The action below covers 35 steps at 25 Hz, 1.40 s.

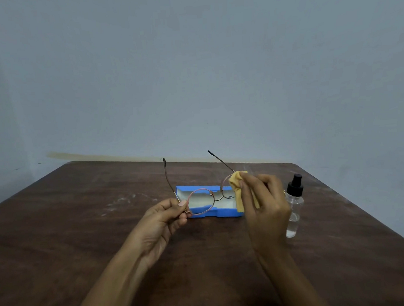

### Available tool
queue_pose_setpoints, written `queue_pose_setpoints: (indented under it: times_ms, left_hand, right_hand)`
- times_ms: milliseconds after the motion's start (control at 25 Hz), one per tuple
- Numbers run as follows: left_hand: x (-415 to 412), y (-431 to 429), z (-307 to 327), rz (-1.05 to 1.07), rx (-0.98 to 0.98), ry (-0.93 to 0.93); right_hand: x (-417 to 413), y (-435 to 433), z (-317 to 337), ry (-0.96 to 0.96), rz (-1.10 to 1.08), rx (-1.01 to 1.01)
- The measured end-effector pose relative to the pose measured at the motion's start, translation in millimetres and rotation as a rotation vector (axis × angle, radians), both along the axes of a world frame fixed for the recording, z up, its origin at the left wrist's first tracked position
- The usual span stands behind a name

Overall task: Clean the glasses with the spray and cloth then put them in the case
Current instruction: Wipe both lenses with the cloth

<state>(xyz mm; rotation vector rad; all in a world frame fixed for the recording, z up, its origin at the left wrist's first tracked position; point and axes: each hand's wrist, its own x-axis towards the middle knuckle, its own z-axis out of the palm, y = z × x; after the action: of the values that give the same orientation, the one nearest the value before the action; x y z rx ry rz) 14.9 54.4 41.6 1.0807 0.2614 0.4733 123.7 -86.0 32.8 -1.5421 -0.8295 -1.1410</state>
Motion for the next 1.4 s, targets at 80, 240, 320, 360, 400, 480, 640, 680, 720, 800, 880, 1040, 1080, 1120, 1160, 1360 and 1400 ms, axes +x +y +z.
queue_pose_setpoints:
  times_ms: [80, 240, 320, 360, 400, 480, 640, 680, 720, 800, 880, 1040, 1080, 1120, 1160, 1360, 1400]
  left_hand:
    - [0, -1, 0, -0.005, 0.003, 0.001]
    - [0, -1, 1, -0.011, 0.006, 0.008]
    - [0, 1, 0, -0.013, -0.011, 0.002]
    - [0, 3, 0, -0.015, -0.021, -0.001]
    - [0, 4, 0, -0.018, -0.028, -0.002]
    - [0, 4, -1, -0.030, -0.032, 0.003]
    - [0, 3, -1, -0.035, -0.028, 0.006]
    - [0, 3, -1, -0.035, -0.028, 0.004]
    - [0, 2, 0, -0.039, -0.027, 0.002]
    - [0, 3, 0, -0.042, -0.029, 0.002]
    - [0, 3, 0, -0.035, -0.032, 0.006]
    - [-1, 3, 1, -0.035, -0.036, 0.018]
    - [-1, 2, 0, -0.040, -0.034, 0.020]
    - [-1, 2, 0, -0.045, -0.033, 0.022]
    - [0, 3, 0, -0.049, -0.031, 0.023]
    - [0, 3, 0, -0.054, -0.021, 0.022]
    - [0, 3, 0, -0.052, -0.021, 0.023]
  right_hand:
    - [-1, 0, -2, -0.003, 0.008, -0.006]
    - [-8, 7, -7, -0.061, 0.069, -0.110]
    - [-9, 9, -8, -0.082, 0.077, -0.158]
    - [-9, 8, -8, -0.081, 0.078, -0.166]
    - [-8, 8, -8, -0.067, 0.078, -0.159]
    - [-7, 6, -6, -0.017, 0.069, -0.107]
    - [-3, 4, -5, 0.077, 0.042, -0.031]
    - [-3, 4, -6, 0.094, 0.045, -0.034]
    - [-4, 5, -7, 0.105, 0.050, -0.041]
    - [-7, 8, -10, 0.111, 0.064, -0.063]
    - [-10, 11, -13, 0.100, 0.070, -0.101]
    - [-9, 11, -14, 0.105, 0.046, -0.156]
    - [-7, 11, -13, 0.119, 0.037, -0.145]
    - [-6, 10, -13, 0.132, 0.029, -0.127]
    - [-5, 9, -12, 0.147, 0.024, -0.109]
    - [-5, 9, -13, 0.248, 0.057, -0.084]
    - [-7, 10, -14, 0.252, 0.066, -0.091]
